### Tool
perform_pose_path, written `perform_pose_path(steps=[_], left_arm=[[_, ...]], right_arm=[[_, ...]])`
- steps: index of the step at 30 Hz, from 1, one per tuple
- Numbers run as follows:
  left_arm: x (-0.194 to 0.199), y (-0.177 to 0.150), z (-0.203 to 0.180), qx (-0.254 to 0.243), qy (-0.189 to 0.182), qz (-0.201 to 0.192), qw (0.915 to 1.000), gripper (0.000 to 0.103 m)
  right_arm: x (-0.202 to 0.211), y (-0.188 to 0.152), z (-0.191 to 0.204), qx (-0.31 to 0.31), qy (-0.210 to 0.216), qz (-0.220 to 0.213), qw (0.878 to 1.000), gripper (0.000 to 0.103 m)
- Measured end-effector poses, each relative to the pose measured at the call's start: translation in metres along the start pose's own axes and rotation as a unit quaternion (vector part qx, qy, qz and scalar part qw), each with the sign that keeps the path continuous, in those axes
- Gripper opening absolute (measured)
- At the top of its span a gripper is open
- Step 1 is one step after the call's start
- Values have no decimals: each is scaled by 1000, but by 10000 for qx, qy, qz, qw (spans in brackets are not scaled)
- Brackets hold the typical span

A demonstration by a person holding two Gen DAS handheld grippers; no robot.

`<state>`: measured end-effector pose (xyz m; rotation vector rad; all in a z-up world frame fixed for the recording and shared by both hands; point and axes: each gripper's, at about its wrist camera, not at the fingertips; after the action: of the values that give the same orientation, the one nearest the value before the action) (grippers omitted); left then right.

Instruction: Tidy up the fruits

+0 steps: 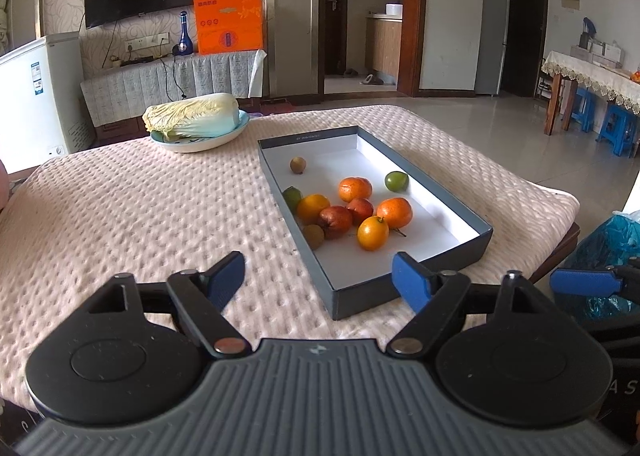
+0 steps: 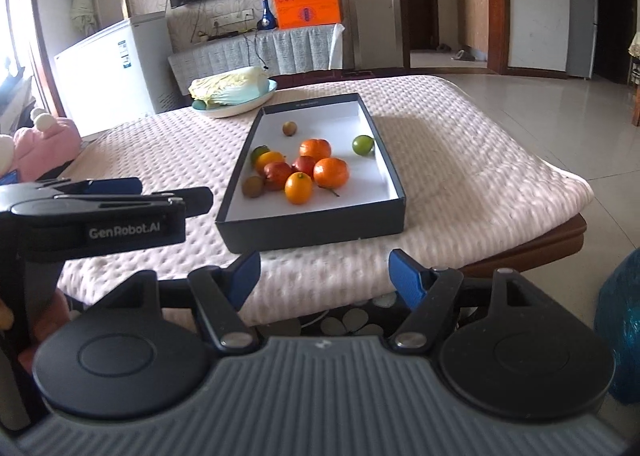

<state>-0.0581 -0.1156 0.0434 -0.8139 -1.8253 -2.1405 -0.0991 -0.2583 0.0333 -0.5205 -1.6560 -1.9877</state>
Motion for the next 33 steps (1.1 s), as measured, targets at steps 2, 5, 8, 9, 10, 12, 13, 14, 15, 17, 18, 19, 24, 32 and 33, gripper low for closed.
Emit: perform_pose_path(steps=[2, 5, 8, 9, 10, 12, 13, 14, 15, 17, 18, 19, 24, 32, 33], left_arm=[[1, 1, -1, -13, -1, -24, 10000, 99], [3, 2, -2, -44, -46, -96, 9999, 102], [3, 2, -3, -73, -122, -82, 9999, 103], [2, 2, -3, -89, -126, -62, 9999, 103], [2, 2, -4, -113, -118, -61, 9998, 103], [2, 3, -5, -135, -91, -71, 9998, 103], [1, 3, -4, -96, -153, -43, 9998, 103], [1, 3, -4, -26, -241, -18, 9997, 103], [1, 3, -1, 54, -306, -5, 9995, 103], [-1, 4, 2, 165, -310, 48, 9994, 103], [-2, 4, 4, 212, -293, 89, 9993, 103], [-2, 4, 5, 252, -252, 118, 9993, 103], [-1, 6, -1, -15, 217, 148, 9997, 103], [11, 7, -18, -375, 108, -202, 9990, 103], [12, 7, -19, -399, 74, -239, 9989, 103]], right_arm=[[1, -2, 0, 28, -22, 2, 10000, 73], [2, -3, 0, 43, -50, -8, 10000, 73], [3, -2, -1, -2, -59, -20, 10000, 73], [2, -2, -2, -8, -59, -21, 10000, 73], [3, -2, -1, -6, -60, -23, 10000, 73], [3, -2, -1, 14, -63, -20, 10000, 73], [2, -2, -1, 24, -63, -20, 10000, 73], [3, -2, -1, 28, -64, -21, 10000, 73], [3, -2, -1, 25, -66, -25, 10000, 73], [3, -1, -2, 5, -66, -24, 10000, 73], [3, -1, -3, -4, -68, -25, 10000, 73], [3, -1, -3, -9, -70, -27, 10000, 73], [3, -1, -3, 0, -79, -26, 10000, 73], [3, -1, -3, 36, -83, 8, 10000, 73], [3, -1, -3, 50, -89, 22, 9999, 73]])
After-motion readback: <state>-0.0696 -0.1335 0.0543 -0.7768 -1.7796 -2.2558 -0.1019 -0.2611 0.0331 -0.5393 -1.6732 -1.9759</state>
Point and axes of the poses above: each gripper's, at about its wrist camera, not at the fingertips, and x roughly against the way its jaws point, z to its left, y to its top, and after that the axes turned 5 degrees about -x, right-handed
